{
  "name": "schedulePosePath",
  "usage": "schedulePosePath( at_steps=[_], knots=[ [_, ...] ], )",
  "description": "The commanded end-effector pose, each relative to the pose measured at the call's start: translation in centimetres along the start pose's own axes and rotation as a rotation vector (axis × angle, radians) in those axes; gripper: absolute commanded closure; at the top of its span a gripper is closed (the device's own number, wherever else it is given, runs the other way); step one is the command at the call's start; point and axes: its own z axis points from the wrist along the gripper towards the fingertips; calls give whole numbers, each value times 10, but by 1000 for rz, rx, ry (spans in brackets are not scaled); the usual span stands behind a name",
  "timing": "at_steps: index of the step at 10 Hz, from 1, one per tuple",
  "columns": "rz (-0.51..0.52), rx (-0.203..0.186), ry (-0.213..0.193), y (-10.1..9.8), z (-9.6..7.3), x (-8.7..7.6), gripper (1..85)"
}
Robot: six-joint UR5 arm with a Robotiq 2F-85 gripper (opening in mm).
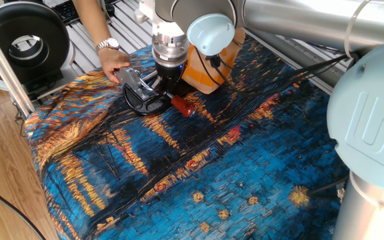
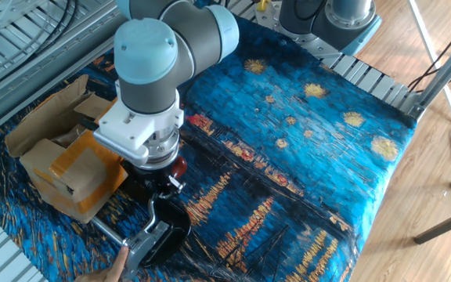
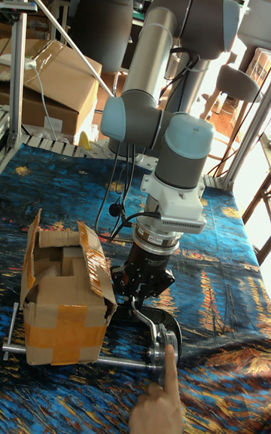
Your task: Pull up the lever
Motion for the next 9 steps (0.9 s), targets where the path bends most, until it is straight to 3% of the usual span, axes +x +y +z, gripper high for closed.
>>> schedulePosePath(
  at_steps=[1, 7, 9],
  knots=[
    [8, -16, -8, 3, 2, -3, 597],
    [11, -6, 9, -1, 3, 2, 597],
    [12, -12, -4, 0, 1, 0, 607]
  ],
)
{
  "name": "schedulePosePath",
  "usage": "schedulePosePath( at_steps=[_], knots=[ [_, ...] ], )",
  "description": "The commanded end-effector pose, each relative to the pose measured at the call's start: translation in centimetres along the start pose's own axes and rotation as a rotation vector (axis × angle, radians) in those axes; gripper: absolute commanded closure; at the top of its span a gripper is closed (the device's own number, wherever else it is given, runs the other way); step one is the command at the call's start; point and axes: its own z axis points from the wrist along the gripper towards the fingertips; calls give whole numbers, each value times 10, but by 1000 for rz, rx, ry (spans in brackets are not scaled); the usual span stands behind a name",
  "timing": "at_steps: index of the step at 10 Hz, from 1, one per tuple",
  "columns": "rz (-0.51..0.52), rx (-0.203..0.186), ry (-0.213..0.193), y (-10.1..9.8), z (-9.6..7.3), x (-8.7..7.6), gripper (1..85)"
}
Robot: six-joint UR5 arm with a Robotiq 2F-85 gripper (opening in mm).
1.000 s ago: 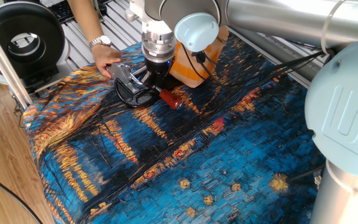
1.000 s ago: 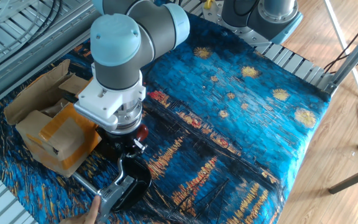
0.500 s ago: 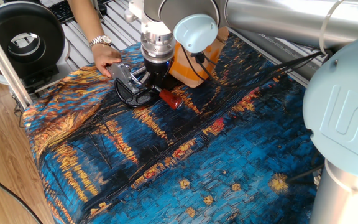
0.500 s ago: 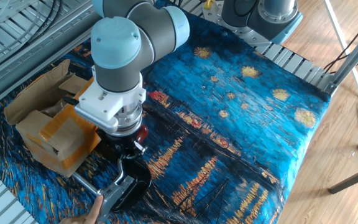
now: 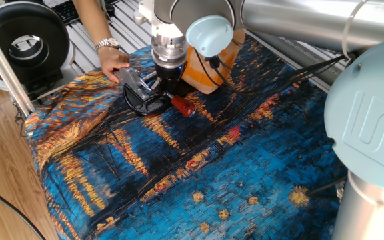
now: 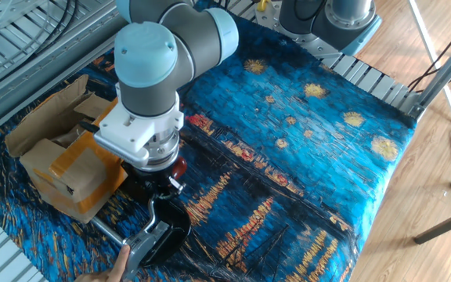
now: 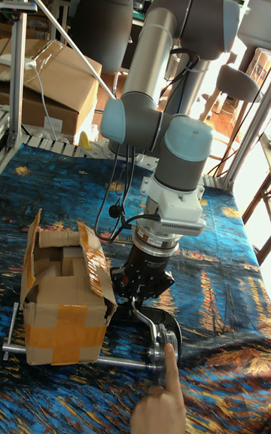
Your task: Pull up the lever
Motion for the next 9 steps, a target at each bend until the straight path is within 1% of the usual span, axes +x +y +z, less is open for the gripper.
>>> schedulePosePath(
  at_steps=[1, 3, 9],
  knots=[
    [15, -14, -7, 1, -2, -1, 613],
    [20, -15, 13, 2, -2, 4, 627],
    [21, -8, 25, -1, -3, 8, 637]
  ],
)
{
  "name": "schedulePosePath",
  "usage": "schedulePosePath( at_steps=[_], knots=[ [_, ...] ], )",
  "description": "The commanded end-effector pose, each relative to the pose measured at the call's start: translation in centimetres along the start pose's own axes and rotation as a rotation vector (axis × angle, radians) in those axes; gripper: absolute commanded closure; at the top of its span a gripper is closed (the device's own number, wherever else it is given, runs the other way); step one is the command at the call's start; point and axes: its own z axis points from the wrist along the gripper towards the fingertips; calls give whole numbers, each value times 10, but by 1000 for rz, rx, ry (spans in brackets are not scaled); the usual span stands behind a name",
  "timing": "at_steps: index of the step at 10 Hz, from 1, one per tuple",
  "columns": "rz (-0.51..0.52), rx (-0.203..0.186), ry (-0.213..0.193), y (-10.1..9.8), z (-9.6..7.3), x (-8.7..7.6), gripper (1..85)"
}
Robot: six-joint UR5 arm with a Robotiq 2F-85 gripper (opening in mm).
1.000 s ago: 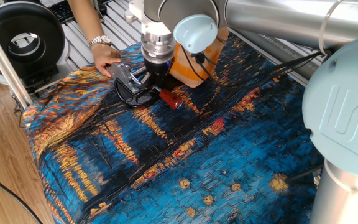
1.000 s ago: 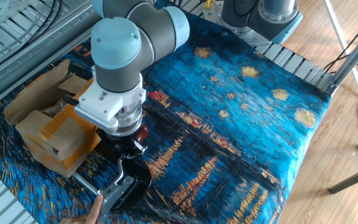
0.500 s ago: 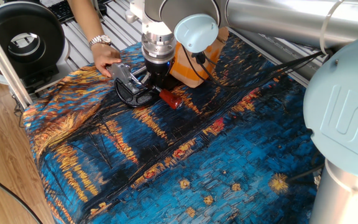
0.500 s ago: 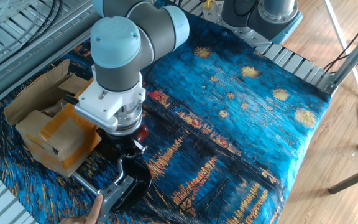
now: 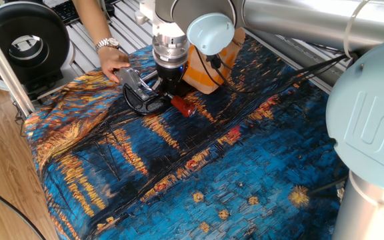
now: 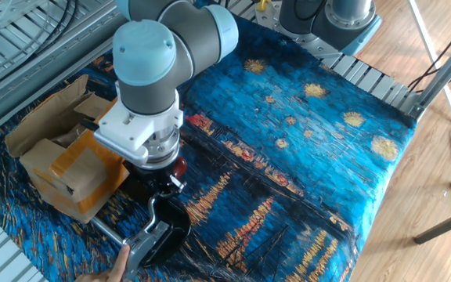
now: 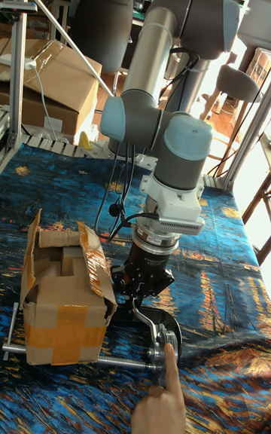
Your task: Pull up the lever
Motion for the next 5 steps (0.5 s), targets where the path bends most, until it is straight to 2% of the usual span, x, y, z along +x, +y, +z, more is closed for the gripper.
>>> schedulePosePath(
  at_steps=[1, 5],
  knots=[
    [12, -7, 5, 0, -1, 1, 647],
    [37, 11, 23, 6, -4, 1, 697]
  ],
)
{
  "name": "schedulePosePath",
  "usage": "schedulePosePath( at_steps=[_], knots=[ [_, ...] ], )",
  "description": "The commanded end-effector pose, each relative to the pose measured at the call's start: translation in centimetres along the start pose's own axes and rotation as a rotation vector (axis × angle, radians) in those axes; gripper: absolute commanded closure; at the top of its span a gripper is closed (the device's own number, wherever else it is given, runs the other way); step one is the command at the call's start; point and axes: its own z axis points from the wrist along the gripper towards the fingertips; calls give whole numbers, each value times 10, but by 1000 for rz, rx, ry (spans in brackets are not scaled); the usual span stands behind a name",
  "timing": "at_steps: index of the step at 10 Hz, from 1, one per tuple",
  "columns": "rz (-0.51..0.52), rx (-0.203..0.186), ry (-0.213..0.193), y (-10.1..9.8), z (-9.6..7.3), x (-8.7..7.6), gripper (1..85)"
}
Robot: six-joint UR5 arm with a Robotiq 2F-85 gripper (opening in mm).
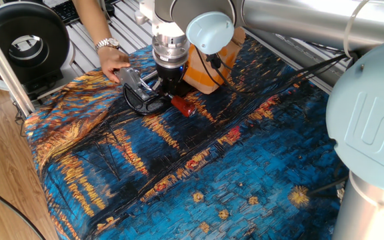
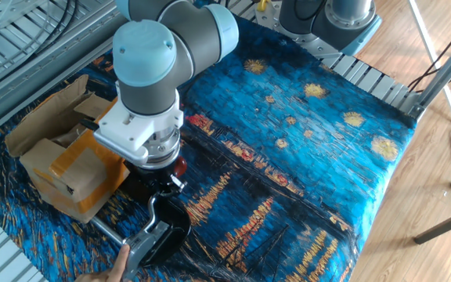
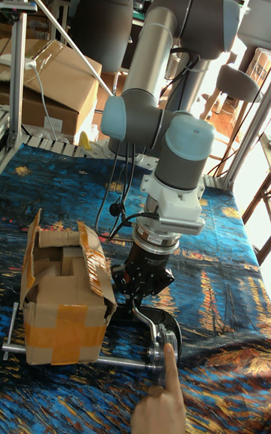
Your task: Pull up the lever
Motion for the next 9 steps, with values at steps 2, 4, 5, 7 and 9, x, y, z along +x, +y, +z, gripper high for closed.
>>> schedulePosePath(
  at_steps=[2, 4, 5, 7, 9],
  knots=[
    [13, -4, 9, 1, -5, -2, 697],
    [1, -9, 13, -3, -6, -1, 690],
    [2, -7, 17, -2, -6, 0, 690],
    [17, 9, 39, 6, -14, 0, 700],
    [16, -3, 40, 17, -23, -11, 697]
  ],
)
